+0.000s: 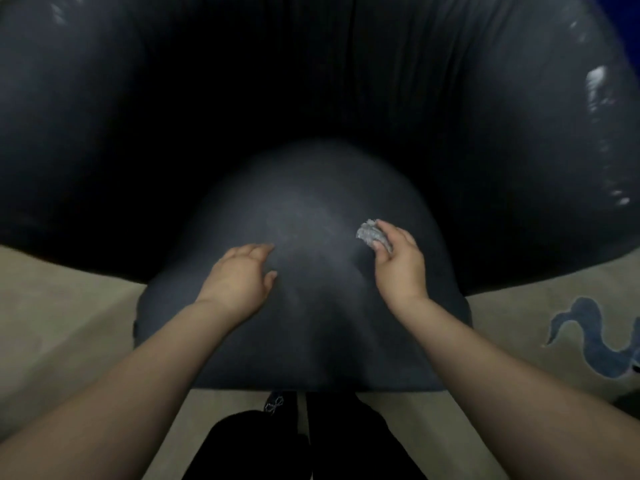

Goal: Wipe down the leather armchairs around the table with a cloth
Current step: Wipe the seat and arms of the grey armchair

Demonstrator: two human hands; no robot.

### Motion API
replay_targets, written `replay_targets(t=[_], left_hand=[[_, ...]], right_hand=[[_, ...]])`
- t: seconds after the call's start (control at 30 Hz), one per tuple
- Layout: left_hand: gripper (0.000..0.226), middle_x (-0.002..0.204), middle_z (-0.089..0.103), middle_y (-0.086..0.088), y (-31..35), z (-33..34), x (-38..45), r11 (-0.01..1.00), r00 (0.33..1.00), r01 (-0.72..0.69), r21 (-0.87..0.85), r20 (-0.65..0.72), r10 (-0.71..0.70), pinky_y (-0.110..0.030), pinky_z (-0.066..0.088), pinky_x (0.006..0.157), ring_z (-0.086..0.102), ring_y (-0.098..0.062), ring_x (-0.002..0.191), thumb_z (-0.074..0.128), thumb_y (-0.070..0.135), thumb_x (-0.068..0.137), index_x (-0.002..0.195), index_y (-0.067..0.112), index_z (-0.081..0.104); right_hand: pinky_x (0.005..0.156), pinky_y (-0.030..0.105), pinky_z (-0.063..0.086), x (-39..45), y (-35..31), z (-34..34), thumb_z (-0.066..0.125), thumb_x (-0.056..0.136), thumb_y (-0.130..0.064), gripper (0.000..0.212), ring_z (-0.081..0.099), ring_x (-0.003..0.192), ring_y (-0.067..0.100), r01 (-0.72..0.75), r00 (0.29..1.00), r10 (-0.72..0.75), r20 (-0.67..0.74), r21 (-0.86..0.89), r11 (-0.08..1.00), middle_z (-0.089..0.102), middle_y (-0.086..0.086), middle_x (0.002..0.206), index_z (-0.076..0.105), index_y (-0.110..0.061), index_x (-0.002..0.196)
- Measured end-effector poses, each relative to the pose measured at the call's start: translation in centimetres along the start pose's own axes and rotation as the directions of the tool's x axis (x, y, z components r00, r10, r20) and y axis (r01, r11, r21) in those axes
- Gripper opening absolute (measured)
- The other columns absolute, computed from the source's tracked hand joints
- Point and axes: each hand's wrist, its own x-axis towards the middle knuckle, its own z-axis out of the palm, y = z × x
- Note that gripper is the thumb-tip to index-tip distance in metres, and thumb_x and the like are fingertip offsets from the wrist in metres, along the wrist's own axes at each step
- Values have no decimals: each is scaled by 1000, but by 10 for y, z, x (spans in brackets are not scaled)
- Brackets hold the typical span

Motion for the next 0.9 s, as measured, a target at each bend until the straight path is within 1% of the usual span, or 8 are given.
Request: replay_targets(t=[0.17,0.23,0.33,0.5,0.6,0.73,0.8,0.9], left_hand=[[57,147,45,-3,-10,-49,-68,998,999,9,70,-32,-6,-32,28,110,38,-24,134,50,39,96,148,22,36],[57,146,45,-3,-18,-63,-88,996,998,14,90,-57,-9,-34,28,110,39,-25,134,50,39,96,148,21,35],[56,145,46,-3,-35,-78,-115,995,995,46,88,-90,-38,-34,29,109,40,-26,133,49,40,97,148,21,36],[52,142,49,-4,-75,-100,-142,998,990,66,20,-123,-63,-36,35,105,45,-27,128,49,37,97,146,19,40],[50,140,51,-6,-101,-116,-144,999,991,42,-28,-127,-45,-36,37,105,46,-28,126,50,34,97,144,18,42],[49,136,54,-8,-153,-143,-149,998,989,-9,-55,-145,1,-38,41,103,49,-29,123,52,31,96,142,16,45],[49,136,53,-8,-176,-156,-151,998,987,-49,-44,-155,41,-37,40,104,48,-29,124,53,29,96,142,16,45],[48,137,53,-7,-204,-173,-154,996,985,-82,-20,-152,78,-34,38,103,48,-28,126,52,29,97,142,16,45]], right_hand=[[86,-8,24,-48,-58,-32,52,93,-7,35,46,103,-3,41,997,-43,58,36,999,54,-7,119,58,-17,126],[85,-8,25,-60,-77,-39,53,93,-9,34,47,103,-2,50,997,-53,54,48,998,53,-9,116,59,-18,126],[85,-1,29,-72,-103,-40,52,93,-13,34,48,102,0,20,999,-24,42,76,997,51,-12,113,58,-20,126],[68,-10,27,-91,-149,-22,53,93,-13,33,49,96,0,-1,1000,1,-5,101,995,54,-9,115,59,-22,124],[76,-5,30,-102,-175,-3,52,93,-15,33,51,100,1,-10,1000,13,-28,115,993,56,-8,120,59,-23,124],[99,26,42,-126,-217,42,53,93,-17,33,55,110,8,-49,994,66,-86,183,982,59,-5,124,59,-24,124],[100,28,42,-137,-234,64,53,93,-17,32,55,110,9,-64,989,91,-113,223,973,59,-4,123,59,-24,124],[94,21,40,-152,-257,91,53,93,-16,32,54,107,7,-64,987,100,-127,260,964,59,-5,122,59,-24,124]])
